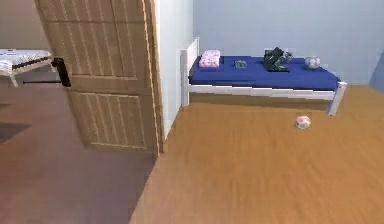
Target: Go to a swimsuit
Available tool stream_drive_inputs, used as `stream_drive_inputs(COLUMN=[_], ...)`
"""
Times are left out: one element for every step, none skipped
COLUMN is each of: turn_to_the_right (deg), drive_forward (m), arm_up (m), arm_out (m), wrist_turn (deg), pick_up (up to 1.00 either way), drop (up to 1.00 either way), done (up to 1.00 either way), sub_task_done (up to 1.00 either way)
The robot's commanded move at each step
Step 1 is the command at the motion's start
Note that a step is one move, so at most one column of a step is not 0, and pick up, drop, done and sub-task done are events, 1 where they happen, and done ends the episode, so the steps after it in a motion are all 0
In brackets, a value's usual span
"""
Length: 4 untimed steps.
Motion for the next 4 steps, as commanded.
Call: stream_drive_inputs(turn_to_the_right=[-45.0, -3.0, 0.0, -24.0], drive_forward=[0.00, 0.00, 0.50, 0.00], arm_up=[0.00, 0.00, 0.00, 0.00], arm_out=[0.00, 0.00, 0.00, 0.00], wrist_turn=[0.0, 0.0, 0.0, 0.0], pick_up=[0.00, 0.00, 0.00, 0.00], drop=[0.00, 0.00, 0.00, 0.00], done=[0.00, 0.00, 0.00, 0.00], sub_task_done=[0.00, 0.00, 0.00, 0.00])
